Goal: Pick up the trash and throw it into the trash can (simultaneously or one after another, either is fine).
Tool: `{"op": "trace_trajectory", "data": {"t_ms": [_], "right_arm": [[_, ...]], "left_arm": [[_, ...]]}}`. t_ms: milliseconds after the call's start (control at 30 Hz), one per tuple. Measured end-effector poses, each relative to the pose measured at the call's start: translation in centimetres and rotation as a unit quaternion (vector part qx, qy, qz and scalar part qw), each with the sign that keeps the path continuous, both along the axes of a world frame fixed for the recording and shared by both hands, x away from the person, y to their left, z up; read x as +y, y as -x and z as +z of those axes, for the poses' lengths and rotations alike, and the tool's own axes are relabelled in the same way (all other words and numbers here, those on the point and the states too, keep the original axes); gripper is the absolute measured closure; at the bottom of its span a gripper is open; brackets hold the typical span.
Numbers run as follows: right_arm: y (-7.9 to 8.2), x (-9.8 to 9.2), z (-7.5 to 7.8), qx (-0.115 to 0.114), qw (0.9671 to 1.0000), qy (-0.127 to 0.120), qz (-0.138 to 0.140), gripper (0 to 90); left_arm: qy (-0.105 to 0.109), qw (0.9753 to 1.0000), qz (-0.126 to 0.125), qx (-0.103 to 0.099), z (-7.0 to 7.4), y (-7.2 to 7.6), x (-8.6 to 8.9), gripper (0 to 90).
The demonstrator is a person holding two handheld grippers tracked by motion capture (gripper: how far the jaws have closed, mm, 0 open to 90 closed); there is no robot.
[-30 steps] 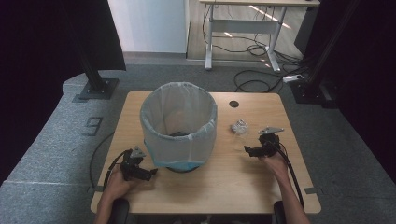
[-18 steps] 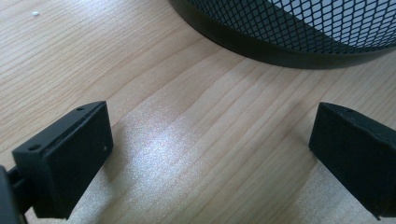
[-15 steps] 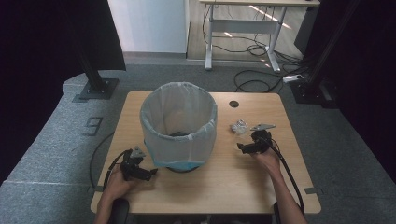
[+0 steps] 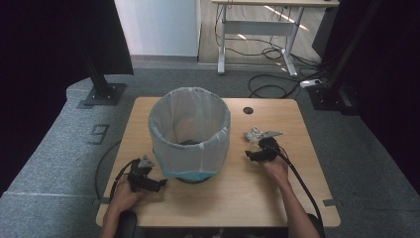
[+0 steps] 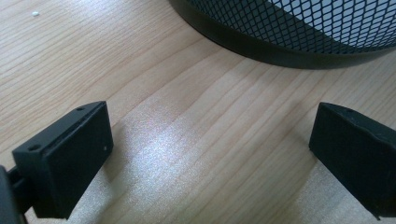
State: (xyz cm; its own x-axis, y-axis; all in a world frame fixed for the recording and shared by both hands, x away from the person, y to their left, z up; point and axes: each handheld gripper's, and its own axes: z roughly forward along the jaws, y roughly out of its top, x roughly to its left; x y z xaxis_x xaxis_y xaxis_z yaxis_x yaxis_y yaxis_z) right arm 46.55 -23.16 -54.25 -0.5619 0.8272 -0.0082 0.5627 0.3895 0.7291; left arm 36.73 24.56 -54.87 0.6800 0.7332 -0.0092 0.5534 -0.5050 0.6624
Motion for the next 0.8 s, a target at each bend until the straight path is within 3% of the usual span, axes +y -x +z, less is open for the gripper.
{"op": "trace_trajectory", "data": {"t_ms": [133,233,467,600,800], "right_arm": [[0.0,0.0,-0.1,0.003,1.0,0.006,0.003,26.4],[0.1,-0.1,0.0,0.002,0.9999,0.012,0.004,28.5],[0.4,-0.4,0.8,-0.003,0.9999,0.011,0.006,29.5],[0.7,-0.5,1.6,0.007,0.9998,0.005,0.016,29.4],[1.4,-0.8,2.7,0.014,0.999,0.022,0.036,29.4]], "left_arm": [[0.0,1.0,0.0,0.0,0.0,0.0,0.0,0.0],[0.0,1.0,0.0,0.0,0.0,0.0,0.0,0.0],[0.0,1.0,0.0,0.0,0.0,0.0,0.0,0.0],[0.0,1.0,0.0,0.0,0.0,0.0,0.0,0.0],[0.0,1.0,0.0,0.0,0.0,0.0,0.0,0.0]]}}
